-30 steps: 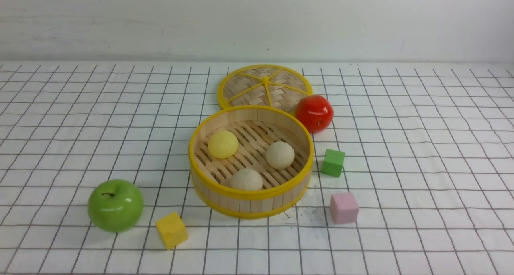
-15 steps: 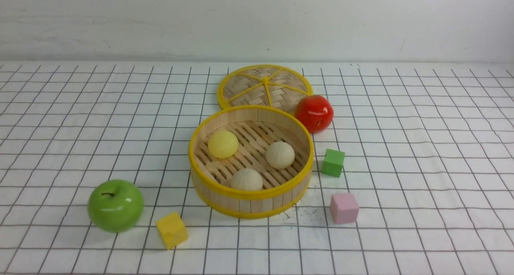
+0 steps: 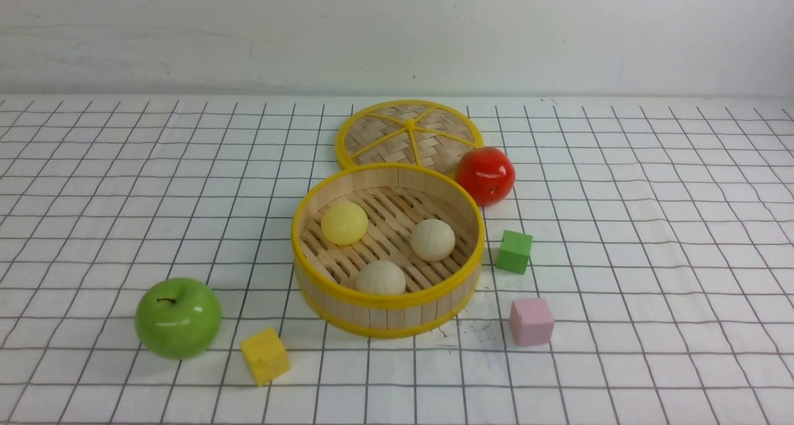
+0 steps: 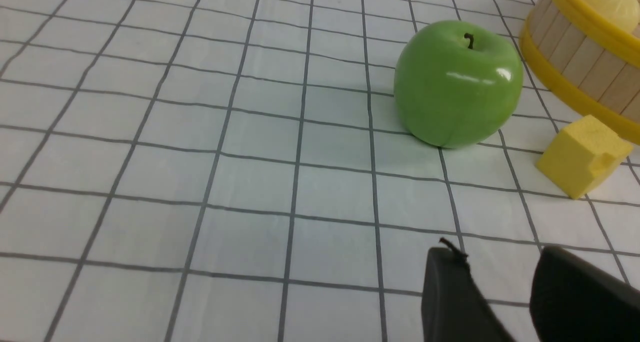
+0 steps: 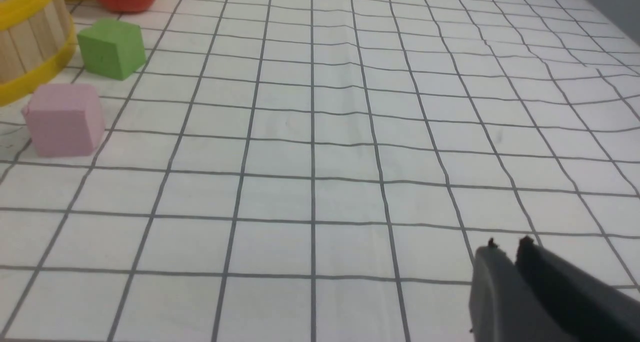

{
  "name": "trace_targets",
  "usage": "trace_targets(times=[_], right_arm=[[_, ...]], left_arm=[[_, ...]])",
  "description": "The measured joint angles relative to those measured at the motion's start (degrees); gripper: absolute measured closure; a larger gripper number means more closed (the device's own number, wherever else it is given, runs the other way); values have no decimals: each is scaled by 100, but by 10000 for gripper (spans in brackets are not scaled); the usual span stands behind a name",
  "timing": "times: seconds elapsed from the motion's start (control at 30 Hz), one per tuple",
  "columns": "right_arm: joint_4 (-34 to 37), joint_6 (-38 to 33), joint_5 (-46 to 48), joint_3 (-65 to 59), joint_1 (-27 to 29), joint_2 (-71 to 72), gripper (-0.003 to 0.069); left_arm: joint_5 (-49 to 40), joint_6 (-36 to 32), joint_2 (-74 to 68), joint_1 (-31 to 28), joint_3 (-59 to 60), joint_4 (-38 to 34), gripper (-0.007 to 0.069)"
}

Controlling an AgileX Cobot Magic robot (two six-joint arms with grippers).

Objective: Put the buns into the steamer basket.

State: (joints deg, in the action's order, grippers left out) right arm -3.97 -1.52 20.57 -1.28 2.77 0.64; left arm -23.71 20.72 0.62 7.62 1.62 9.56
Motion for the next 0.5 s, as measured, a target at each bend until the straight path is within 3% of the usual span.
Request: trace_targets(times=[0.5], right_arm=[[0, 0, 0, 0, 0, 0, 573]], left_arm=[[0, 0, 0, 0, 0, 0, 386]])
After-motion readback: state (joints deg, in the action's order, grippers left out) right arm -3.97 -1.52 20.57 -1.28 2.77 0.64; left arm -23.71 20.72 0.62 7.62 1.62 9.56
